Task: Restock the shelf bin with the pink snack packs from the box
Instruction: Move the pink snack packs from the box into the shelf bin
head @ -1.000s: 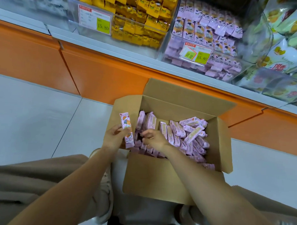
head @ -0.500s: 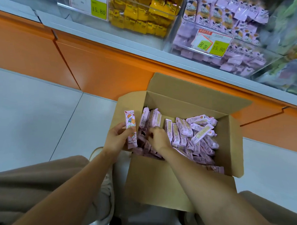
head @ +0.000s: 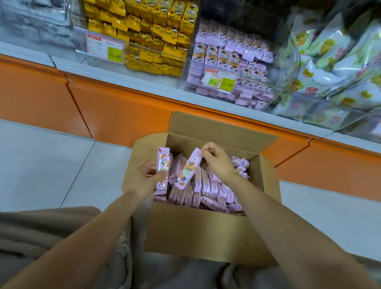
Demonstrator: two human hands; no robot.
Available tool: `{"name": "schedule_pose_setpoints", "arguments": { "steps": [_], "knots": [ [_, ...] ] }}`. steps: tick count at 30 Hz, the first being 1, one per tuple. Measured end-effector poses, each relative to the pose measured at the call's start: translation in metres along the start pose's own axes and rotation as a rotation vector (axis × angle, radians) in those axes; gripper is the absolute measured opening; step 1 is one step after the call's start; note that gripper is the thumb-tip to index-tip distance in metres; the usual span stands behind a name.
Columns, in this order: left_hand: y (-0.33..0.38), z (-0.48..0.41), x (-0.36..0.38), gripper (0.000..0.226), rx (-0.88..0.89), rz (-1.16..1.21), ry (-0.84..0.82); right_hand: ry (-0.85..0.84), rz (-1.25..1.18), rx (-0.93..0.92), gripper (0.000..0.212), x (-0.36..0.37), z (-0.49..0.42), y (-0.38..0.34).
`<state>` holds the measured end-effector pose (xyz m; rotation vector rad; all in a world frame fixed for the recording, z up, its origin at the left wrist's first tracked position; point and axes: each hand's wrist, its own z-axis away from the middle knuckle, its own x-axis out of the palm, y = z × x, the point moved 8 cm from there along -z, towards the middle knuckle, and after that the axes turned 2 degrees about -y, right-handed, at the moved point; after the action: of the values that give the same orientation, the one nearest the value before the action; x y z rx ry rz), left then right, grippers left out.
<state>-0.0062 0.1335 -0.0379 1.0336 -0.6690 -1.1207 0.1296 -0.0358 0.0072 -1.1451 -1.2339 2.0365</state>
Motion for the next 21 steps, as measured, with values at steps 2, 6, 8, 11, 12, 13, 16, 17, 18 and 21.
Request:
{"name": "schedule_pose_setpoints", "arguments": {
  "steps": [2,6,8,11,12,13,16,17,18,21],
  "knots": [
    [0.004,0.007,0.006,0.032,-0.019,0.052,-0.011,-0.005,-0.046,-0.01,0.026,-0.005,0.008,-0.008],
    [0.015,0.024,0.015,0.025,-0.055,0.114,-0.016,0.036,-0.151,-0.008,0.027,-0.017,0.027,-0.025],
    [0.02,0.03,0.017,0.023,-0.051,0.139,-0.023,0.056,-0.163,-0.008,0.025,-0.024,0.035,-0.032],
    [0.026,0.038,0.02,0.024,-0.044,0.128,-0.057,0.07,-0.189,-0.018,0.024,-0.033,0.047,-0.039],
    [0.029,0.041,0.021,0.025,-0.039,0.127,-0.068,0.086,-0.205,-0.021,0.023,-0.035,0.049,-0.039],
    [0.031,0.044,0.022,0.024,-0.041,0.141,-0.078,0.104,-0.224,-0.025,0.021,-0.039,0.053,-0.042],
    [0.039,0.053,0.031,0.018,-0.049,0.203,-0.121,0.167,-0.294,-0.033,0.01,-0.048,0.061,-0.042],
    [0.041,0.056,0.033,0.017,-0.051,0.224,-0.132,0.184,-0.322,-0.035,0.006,-0.051,0.063,-0.042],
    [0.043,0.058,0.036,0.016,-0.055,0.245,-0.137,0.197,-0.343,-0.04,0.009,-0.054,0.064,-0.041],
    [0.048,0.061,0.039,0.018,-0.05,0.298,-0.127,0.174,-0.397,-0.052,0.021,-0.055,0.07,-0.041]
  ]
}}
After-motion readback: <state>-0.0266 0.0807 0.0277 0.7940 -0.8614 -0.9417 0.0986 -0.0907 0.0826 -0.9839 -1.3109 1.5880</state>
